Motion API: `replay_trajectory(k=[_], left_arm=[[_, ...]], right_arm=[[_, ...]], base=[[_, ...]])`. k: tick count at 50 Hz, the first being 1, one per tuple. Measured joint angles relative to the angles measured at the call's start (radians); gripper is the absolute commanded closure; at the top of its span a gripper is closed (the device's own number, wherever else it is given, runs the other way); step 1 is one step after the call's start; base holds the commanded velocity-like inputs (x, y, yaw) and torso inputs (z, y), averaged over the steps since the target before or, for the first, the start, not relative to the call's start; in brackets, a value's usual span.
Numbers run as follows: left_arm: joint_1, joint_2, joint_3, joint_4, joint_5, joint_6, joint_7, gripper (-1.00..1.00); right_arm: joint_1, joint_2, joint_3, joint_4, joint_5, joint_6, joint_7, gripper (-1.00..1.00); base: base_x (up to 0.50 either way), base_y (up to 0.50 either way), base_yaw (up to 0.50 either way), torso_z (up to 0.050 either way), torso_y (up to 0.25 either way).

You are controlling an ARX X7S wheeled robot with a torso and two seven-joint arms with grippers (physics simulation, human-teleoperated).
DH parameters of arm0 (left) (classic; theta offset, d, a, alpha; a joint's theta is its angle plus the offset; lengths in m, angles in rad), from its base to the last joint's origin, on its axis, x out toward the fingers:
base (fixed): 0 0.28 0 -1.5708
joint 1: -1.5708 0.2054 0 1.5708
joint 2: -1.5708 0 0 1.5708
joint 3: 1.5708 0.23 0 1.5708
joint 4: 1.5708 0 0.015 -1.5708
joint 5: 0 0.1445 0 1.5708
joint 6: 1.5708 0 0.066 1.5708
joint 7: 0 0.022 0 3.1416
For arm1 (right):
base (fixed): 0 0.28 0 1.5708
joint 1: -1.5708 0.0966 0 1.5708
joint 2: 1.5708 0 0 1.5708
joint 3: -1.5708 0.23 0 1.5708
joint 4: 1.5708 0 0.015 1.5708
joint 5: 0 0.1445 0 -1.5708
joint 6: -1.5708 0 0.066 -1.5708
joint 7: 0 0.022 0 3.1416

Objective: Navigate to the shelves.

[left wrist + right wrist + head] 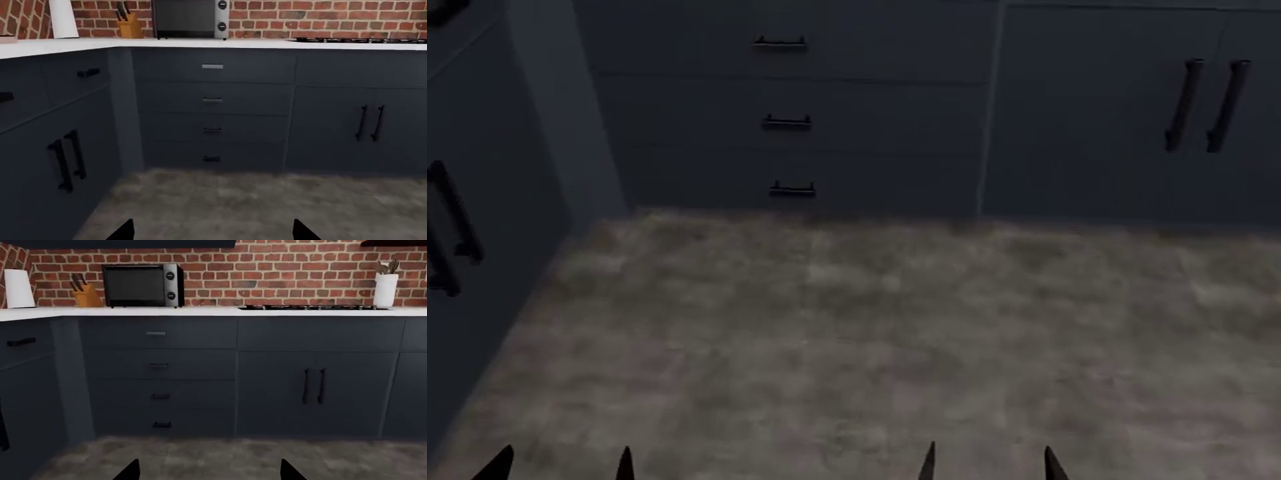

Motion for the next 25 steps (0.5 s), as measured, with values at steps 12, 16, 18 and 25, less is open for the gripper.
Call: replay_trajectory(k=[12, 16, 18, 25], left_arm=[[-0.004, -0.003, 0.004, -0.007, -0.004, 0.003, -0.002, -1.00], [-0.007, -0.003, 0.005, -0.012, -0.006, 0.005, -0.001, -1.00], [-0.009, -0.003, 0.006, -0.015, -0.007, 0.006, -0.001, -1.00], [-0.012, -0.003, 0.008, -0.021, -0.009, 0.009, -0.002, -1.00]], right_arm=[[0.004, 0.001, -0.005, 0.005, 0.003, -0.003, 0.003, -1.00], [0.007, 0.001, -0.007, 0.009, 0.004, -0.004, 0.004, -1.00], [0.008, 0.002, -0.008, 0.010, 0.004, -0.004, 0.003, -1.00], [0.011, 0.003, -0.011, 0.015, 0.007, -0.003, 0.003, -1.00]], base=[[0.02, -0.50, 0.00, 0.000, 0.001], [0.02, -0.50, 0.00, 0.000, 0.000], [0.02, -0.50, 0.00, 0.000, 0.000], [0.02, -0.50, 0.00, 0.000, 0.001]])
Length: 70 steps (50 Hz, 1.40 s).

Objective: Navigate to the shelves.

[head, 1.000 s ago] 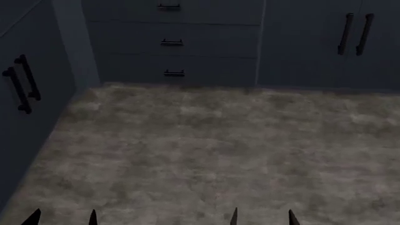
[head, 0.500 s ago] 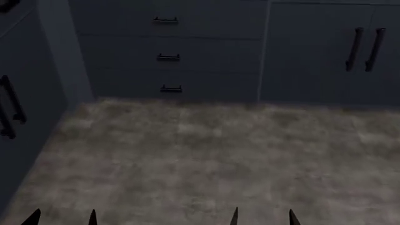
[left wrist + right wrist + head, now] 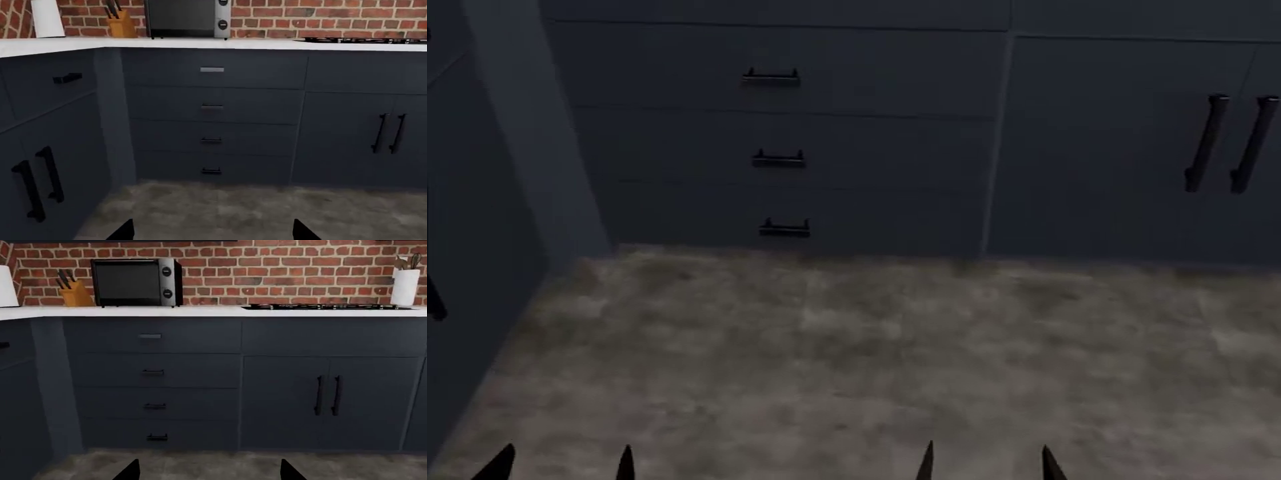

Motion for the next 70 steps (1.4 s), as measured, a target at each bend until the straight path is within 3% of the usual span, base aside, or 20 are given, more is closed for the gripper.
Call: replay_trajectory(k=[70], left_arm=[[0.000, -0.017, 0.024, 0.007, -0.016, 0.004, -0.023, -1.00]], right_arm=[[0.005, 0.017, -0.021, -0.002, 0.019, 0.002, 0.022, -1.00]], base=[[0.02, -0.50, 0.00, 0.000, 0.001]])
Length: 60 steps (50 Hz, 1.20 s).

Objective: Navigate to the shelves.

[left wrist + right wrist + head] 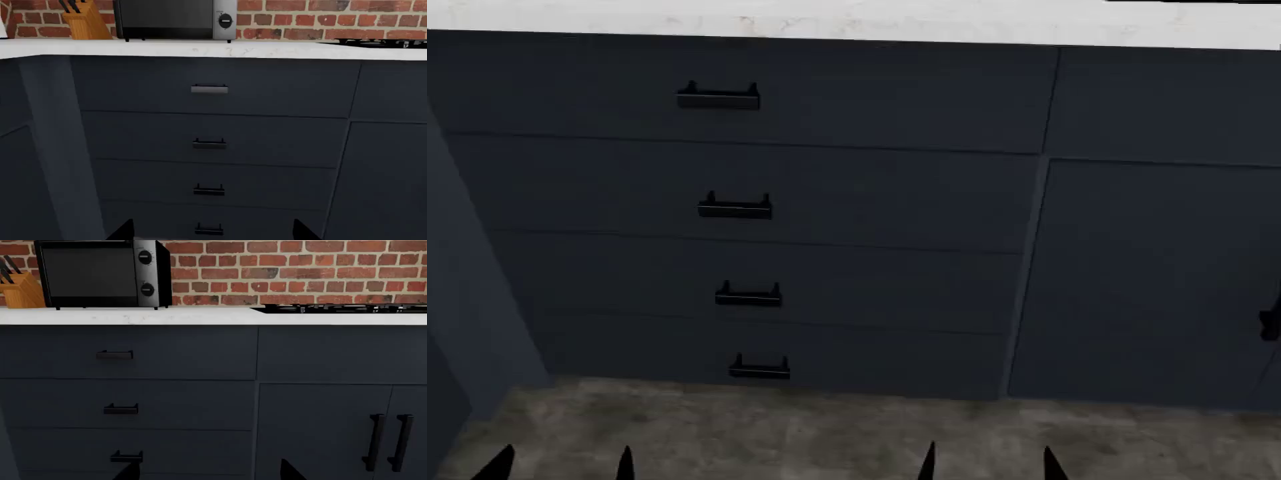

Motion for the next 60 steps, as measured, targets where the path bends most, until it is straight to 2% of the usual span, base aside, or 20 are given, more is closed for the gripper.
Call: replay_trajectory(k=[49, 60], left_arm=[[0.000, -0.011, 0.013, 0.004, -0.012, 0.006, -0.012, -1.00], [-0.003, -0.013, 0.016, -0.001, -0.014, 0.010, -0.013, -1.00]], right_arm=[[0.002, 0.009, -0.014, -0.001, 0.004, -0.008, 0.017, -1.00], [0.007, 0.008, -0.016, 0.006, 0.006, -0.008, 0.022, -1.00]], base=[[0.02, -0.50, 0.00, 0.000, 0.001], [0.01, -0.32, 0.00, 0.000, 0.001]])
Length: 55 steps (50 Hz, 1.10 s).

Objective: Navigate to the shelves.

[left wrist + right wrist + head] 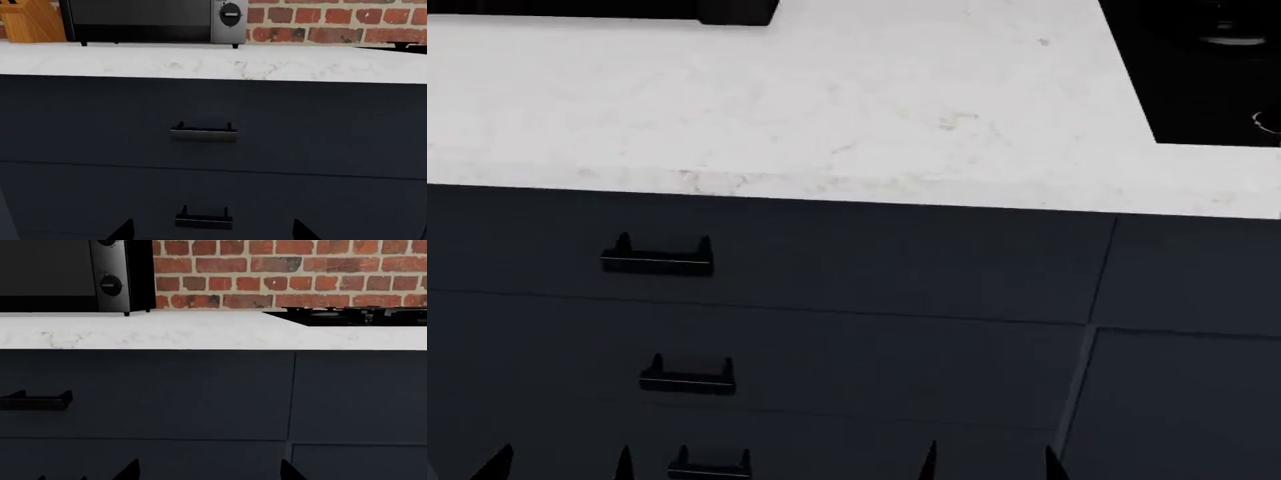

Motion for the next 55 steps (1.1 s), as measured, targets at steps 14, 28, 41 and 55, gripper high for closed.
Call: replay_trajectory(k=[14, 28, 41, 55], left_arm=[[-0.004, -0.001, 0.004, -0.006, -0.001, 0.004, -0.002, -1.00], [-0.003, -0.005, 0.007, -0.005, -0.005, 0.005, -0.006, -1.00], [-0.003, -0.007, 0.010, -0.004, -0.008, 0.006, -0.008, -1.00], [-0.005, -0.009, 0.014, -0.006, -0.011, 0.008, -0.010, -1.00]], right_arm=[[0.005, 0.001, -0.001, 0.008, 0.015, -0.003, -0.005, -1.00], [0.004, 0.004, -0.008, 0.003, 0.019, 0.003, -0.003, -1.00], [0.004, 0.009, -0.013, -0.001, 0.018, 0.005, 0.001, -1.00], [0.005, 0.012, -0.017, -0.001, 0.019, 0.005, 0.005, -1.00]], base=[[0.00, -0.01, 0.00, 0.000, 0.000], [-0.40, -0.02, 0.00, 0.000, 0.000], [-0.50, -0.02, 0.00, 0.000, 0.000], [-0.50, -0.02, 0.00, 0.000, 0.000]])
